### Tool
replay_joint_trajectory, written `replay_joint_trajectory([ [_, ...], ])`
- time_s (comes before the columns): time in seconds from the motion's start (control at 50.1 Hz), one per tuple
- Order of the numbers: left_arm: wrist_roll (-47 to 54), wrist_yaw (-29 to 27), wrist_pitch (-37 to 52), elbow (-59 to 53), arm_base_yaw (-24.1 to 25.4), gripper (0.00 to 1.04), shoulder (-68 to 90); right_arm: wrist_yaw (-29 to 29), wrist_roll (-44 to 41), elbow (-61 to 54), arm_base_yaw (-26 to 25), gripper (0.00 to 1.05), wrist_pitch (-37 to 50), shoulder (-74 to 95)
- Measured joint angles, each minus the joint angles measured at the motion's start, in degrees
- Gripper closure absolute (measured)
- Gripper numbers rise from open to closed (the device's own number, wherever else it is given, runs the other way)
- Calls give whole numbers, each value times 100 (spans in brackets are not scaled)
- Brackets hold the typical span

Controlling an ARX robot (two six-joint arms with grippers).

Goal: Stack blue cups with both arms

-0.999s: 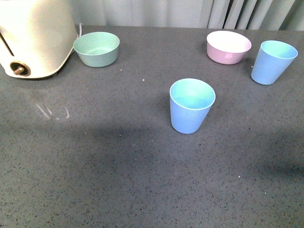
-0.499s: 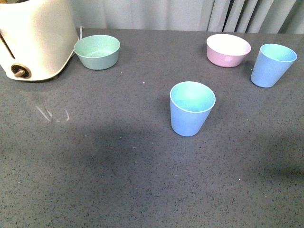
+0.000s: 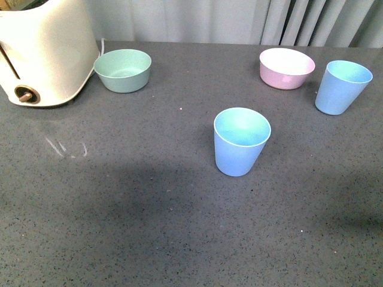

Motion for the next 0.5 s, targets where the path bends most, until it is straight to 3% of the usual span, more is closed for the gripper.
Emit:
replay_joint_trajectory([
  [0.499,0,0,-984,0,0,103,-981,0,-2,0,0,9,0,0],
])
